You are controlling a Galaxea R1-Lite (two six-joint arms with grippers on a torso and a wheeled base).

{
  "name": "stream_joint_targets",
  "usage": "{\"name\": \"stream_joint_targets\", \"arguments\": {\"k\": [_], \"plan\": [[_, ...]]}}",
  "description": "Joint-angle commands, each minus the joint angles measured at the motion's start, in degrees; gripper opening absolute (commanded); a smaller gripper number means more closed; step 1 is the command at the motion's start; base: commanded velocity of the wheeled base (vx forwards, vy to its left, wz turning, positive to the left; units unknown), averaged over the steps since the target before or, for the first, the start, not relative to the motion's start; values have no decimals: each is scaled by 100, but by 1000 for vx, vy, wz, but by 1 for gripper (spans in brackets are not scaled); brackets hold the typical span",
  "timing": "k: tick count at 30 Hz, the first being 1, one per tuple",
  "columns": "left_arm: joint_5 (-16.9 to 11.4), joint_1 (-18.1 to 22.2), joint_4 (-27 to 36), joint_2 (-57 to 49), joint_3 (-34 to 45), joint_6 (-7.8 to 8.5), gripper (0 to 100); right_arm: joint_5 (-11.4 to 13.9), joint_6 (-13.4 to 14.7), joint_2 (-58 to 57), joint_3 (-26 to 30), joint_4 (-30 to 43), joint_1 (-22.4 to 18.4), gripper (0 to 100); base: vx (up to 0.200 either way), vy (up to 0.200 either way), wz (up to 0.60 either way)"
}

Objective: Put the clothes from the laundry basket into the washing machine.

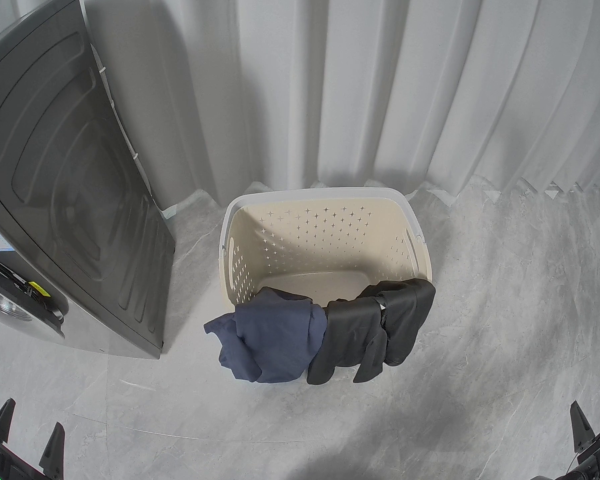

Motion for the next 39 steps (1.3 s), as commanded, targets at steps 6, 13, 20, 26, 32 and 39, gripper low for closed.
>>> {"name": "stream_joint_targets", "arguments": {"k": [6,13,20,26,32,39], "plan": [[2,0,1,-68,92,-2,100,4,-3,-94,101,-2,-2,100,167,0,0],[2,0,1,-68,92,7,100,4,-3,-94,101,-2,-2,100,0,0,0],[2,0,1,-68,92,7,100,4,-3,-94,101,-2,-2,100,0,-143,0],[2,0,1,-68,92,-2,100,4,-3,-94,101,-2,-2,100,0,-133,0],[2,0,-7,-68,92,7,100,4,-3,-94,101,-2,-2,100,0,0,0],[2,0,1,-68,92,7,100,4,-3,-94,101,-2,-2,100,86,0,0]]}}
